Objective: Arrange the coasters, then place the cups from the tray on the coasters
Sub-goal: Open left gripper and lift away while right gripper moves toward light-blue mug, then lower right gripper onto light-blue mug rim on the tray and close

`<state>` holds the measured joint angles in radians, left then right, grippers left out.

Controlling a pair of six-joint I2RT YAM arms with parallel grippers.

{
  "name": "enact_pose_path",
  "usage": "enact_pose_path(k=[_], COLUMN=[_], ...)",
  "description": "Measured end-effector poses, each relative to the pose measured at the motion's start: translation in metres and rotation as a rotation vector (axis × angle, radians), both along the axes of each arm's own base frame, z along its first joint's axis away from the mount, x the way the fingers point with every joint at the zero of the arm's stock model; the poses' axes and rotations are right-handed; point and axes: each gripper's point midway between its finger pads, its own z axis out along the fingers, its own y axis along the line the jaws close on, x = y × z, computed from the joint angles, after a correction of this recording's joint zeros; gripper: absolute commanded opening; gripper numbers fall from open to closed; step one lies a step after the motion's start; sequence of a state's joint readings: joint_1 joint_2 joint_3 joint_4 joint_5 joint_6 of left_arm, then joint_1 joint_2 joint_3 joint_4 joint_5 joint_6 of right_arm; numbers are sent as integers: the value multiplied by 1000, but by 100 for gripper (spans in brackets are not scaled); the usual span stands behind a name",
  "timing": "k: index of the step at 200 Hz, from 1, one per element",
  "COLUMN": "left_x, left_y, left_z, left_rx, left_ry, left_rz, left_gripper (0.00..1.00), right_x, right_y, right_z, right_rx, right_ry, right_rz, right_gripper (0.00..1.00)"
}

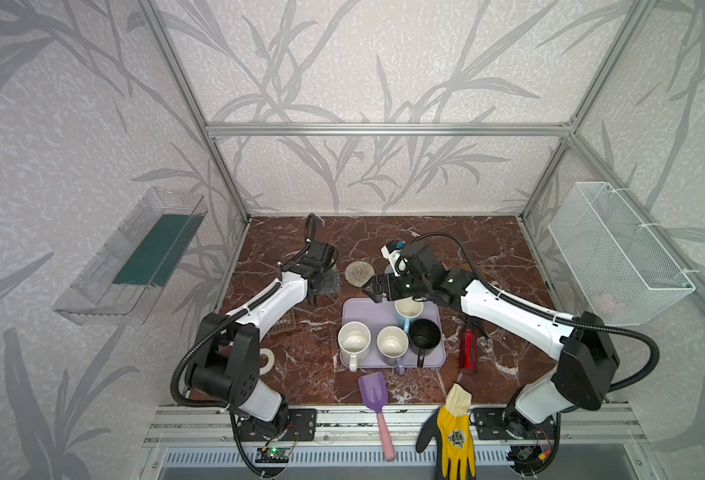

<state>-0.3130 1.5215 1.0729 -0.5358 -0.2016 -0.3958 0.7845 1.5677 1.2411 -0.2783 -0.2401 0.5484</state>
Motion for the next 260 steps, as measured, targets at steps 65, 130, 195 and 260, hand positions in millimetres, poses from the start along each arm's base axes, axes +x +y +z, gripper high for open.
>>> enact_pose_path(k=[65,130,195,260], left_x=[-8,-45,-89,-114], left_y=[-5,-47,-113,-138], left_z=[35,114,97,87], left_rx=[-75,-425,-842,-869], left_ry=[-86,-245,-135,-65], left_rz=[-5,-144,-289,-346], left_gripper=[98,98,94,93], right_x=[-4,-38,-57,-52], right_y=[-7,-44,-87,-98], right_z=[0,12,-10,-46], right_rx=[-38,-241,-401,-517], right_ry=[-11,-74,-37,-1], right_rz=[0,-37,-91,-121], right_gripper=[99,100,78,78])
